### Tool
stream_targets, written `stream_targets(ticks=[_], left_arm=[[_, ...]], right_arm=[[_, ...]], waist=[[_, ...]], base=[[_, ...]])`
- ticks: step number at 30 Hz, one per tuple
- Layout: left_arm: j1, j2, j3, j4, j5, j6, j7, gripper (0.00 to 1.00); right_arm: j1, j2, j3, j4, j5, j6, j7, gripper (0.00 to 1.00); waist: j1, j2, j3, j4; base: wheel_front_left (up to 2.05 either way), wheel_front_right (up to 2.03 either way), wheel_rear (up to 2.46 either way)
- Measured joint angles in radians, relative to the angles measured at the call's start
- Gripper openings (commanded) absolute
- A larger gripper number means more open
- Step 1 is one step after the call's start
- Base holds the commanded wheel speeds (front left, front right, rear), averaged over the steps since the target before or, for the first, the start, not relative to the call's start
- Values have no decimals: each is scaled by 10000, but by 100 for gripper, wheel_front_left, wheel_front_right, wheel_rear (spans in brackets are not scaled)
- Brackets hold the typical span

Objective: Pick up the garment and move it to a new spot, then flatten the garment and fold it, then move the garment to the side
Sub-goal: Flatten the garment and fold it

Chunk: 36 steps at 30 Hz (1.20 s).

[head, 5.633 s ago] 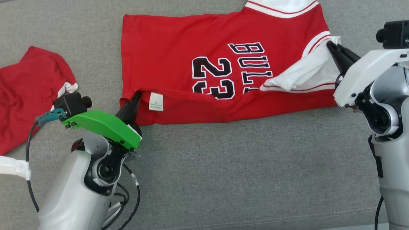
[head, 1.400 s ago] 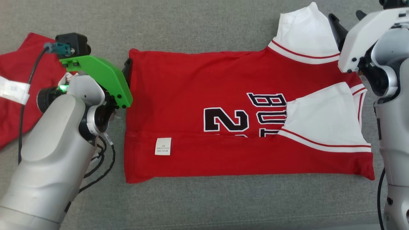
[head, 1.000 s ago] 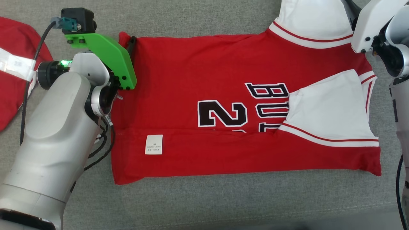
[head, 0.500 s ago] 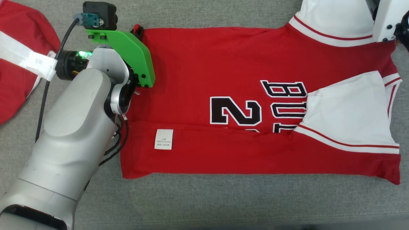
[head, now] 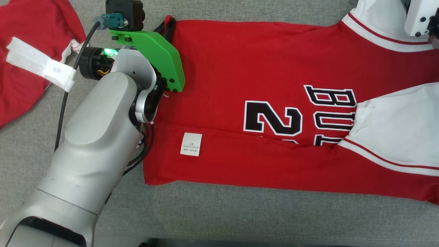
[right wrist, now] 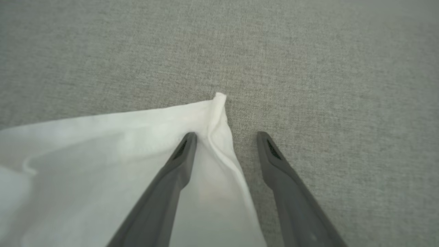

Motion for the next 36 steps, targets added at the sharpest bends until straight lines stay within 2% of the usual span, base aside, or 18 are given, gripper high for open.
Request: stream_targets(ticks=[2, 9, 12, 15, 20, 25, 30, 36], left_arm=[[5, -46, 15, 115, -6, -61, -190, 0], [136, -121, 182, 780, 21, -71, -1448, 0], [198, -84, 215, 1055, 144, -94, -1942, 0], [357, -13, 201, 1287, 272, -316, -2589, 0], [737, 90, 2, 1436, 387, -800, -3267, 0], [1339, 562, -734, 1381, 1122, -1333, -4002, 0], [2055, 988, -1009, 1103, 1645, -1417, -4512, 0], [2715, 1292, -1009, 742, 2161, -1392, -4631, 0]], right_arm=[[-60, -4, -73, 102, -52, 8, -36, 0], [-56, 88, -686, 73, -1045, 12, -2245, 0], [58, 171, -738, -17, -1022, 12, -2842, 0], [622, 171, -788, -153, -792, 12, -3421, 0], [1705, 159, -531, -575, -176, 10, -3574, 0], [2979, -46, 148, -1208, 303, 10, -3448, 0], [4074, -117, 284, -1914, 627, 10, -3486, 0], [5300, -163, 267, -2844, 1064, 10, -3290, 0]], waist=[[0, 0, -37, 13], [1, 0, -379, -99], [1, 0, -620, -152], [1, 0, -1022, -221], [0, 0, -1631, -310], [0, 0, -2266, -438], [0, 0, -2833, -634], [0, 0, -3268, -868]], base=[[0, 0, 0], [0, 0, 0], [0, 0, 0], [0, 0, 0], [0, 0, 0], [0, 0, 0], [0, 0, 0], [0, 0, 0]])
